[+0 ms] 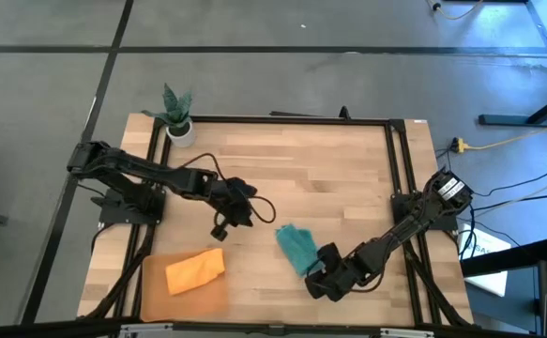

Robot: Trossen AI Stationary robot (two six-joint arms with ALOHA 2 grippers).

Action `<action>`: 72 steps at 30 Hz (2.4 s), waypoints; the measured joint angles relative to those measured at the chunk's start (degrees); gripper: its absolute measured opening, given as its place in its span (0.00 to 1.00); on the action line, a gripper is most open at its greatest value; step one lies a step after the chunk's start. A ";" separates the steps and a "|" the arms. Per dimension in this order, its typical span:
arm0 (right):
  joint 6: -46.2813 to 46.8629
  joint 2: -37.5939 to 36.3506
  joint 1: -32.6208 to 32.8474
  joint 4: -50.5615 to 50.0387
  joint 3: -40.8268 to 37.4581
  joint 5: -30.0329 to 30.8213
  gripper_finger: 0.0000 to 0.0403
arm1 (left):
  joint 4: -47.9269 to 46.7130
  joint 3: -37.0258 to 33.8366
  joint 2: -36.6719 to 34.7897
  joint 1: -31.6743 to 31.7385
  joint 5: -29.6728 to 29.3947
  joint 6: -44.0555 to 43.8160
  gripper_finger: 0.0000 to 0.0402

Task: Roll microfiber towels into tight, uniform cylinder then place into a basket
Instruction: Put the blue microfiber cloth into the orange transparent bin

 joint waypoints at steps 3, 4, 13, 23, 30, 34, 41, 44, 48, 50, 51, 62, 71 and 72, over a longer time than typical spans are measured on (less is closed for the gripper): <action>0.04 -0.01 -0.07 -3.00 0.00 0.02 0.34 | 5.82 0.07 4.29 -0.16 3.02 0.40 0.00; 0.05 -0.04 -0.25 -3.64 0.00 0.10 0.34 | 7.37 0.04 5.97 -0.17 3.40 0.88 0.00; -0.06 -0.04 -2.79 -8.66 -0.02 0.47 0.34 | 27.37 0.04 18.75 3.87 1.39 6.26 0.00; -6.93 -0.07 -6.46 -12.72 -0.04 2.04 0.34 | 29.58 -0.07 26.88 2.71 3.06 3.27 0.00; -15.35 -0.09 -11.01 -15.35 -0.07 5.20 0.34 | 30.90 -0.03 26.88 0.09 -0.78 3.21 0.00; -21.77 -0.09 -14.06 -14.79 -0.07 6.29 0.34 | 31.39 -0.02 26.88 -1.37 -0.87 3.16 0.00; -34.94 -0.09 -20.84 -13.85 -0.07 8.15 0.34 | 31.72 -0.02 26.88 -4.37 -1.05 0.66 0.00; -41.41 -0.09 -23.72 -13.02 -0.09 8.14 0.34 | 32.61 -0.02 26.88 -5.22 -1.32 0.17 0.00; -49.53 -0.09 -26.54 -11.31 -0.09 8.15 0.34 | 32.53 -0.02 26.88 -5.38 -1.40 0.17 0.00; -52.14 -0.30 -27.29 -12.85 0.47 8.13 0.34 | 31.88 -0.02 26.88 -5.36 -2.48 -0.03 0.00; -52.69 -0.63 -27.53 -14.06 1.04 8.11 0.34 | 31.24 -0.02 26.75 -5.30 -3.09 -0.05 0.00; -56.91 -6.91 -23.43 -26.45 12.01 10.68 0.34 | 22.92 0.03 22.37 -5.22 -6.47 -1.23 0.00; -63.22 -6.52 -15.32 -21.91 13.44 10.35 0.34 | 15.64 0.11 17.67 -3.60 -7.34 -2.50 0.00; -63.29 -6.37 -14.86 -21.86 13.40 10.36 0.34 | 14.09 0.08 16.59 -3.18 -7.30 -2.69 0.00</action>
